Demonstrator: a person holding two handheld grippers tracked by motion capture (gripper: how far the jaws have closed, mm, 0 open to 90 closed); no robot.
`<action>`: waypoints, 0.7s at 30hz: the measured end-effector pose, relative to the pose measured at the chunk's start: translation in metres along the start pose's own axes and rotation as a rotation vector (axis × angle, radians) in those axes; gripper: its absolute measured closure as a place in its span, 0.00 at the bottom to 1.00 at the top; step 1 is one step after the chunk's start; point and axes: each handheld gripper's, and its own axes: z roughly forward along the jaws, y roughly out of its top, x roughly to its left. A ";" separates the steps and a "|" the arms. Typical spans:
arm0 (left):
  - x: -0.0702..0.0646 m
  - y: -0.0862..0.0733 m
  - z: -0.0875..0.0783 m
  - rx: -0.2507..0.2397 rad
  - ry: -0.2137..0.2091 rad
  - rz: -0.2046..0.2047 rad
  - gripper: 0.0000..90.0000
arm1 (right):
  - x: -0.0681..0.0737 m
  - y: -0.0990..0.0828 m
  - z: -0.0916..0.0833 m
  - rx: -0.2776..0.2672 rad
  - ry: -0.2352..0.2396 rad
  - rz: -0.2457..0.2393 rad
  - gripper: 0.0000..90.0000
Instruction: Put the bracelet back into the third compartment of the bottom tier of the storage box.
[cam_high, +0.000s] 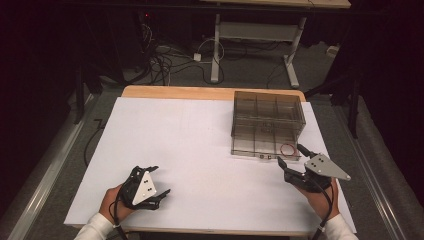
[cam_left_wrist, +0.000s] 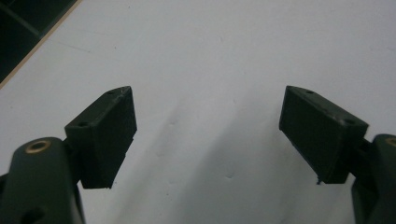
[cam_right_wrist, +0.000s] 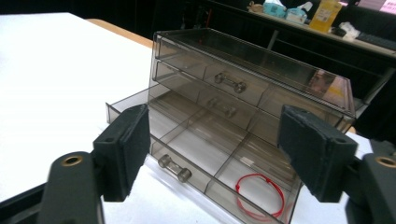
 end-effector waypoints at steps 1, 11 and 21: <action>0.000 0.000 0.000 0.000 0.001 -0.001 0.20 | 0.002 -0.001 -0.001 -0.004 0.005 -0.008 0.35; 0.001 0.003 0.000 -0.014 0.017 -0.015 0.20 | 0.011 -0.008 -0.012 -0.005 0.047 -0.042 0.63; 0.003 0.003 -0.001 -0.023 0.012 -0.019 0.20 | 0.021 -0.020 -0.023 0.024 0.084 -0.076 0.96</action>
